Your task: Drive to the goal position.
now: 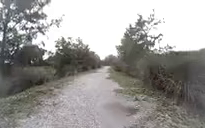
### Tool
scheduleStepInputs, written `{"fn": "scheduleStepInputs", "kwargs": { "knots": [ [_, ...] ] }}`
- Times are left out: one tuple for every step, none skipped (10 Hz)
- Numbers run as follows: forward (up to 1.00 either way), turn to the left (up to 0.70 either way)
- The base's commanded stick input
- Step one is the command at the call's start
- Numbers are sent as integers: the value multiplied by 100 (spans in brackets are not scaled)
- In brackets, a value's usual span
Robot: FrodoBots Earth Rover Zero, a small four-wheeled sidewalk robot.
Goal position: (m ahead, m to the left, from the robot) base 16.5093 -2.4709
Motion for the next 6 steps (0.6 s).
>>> {"fn": "scheduleStepInputs", "kwargs": {
  "knots": [
    [70, 0],
    [70, 0],
    [70, 0],
    [70, 0],
    [70, 0],
    [70, 0]
  ]
}}
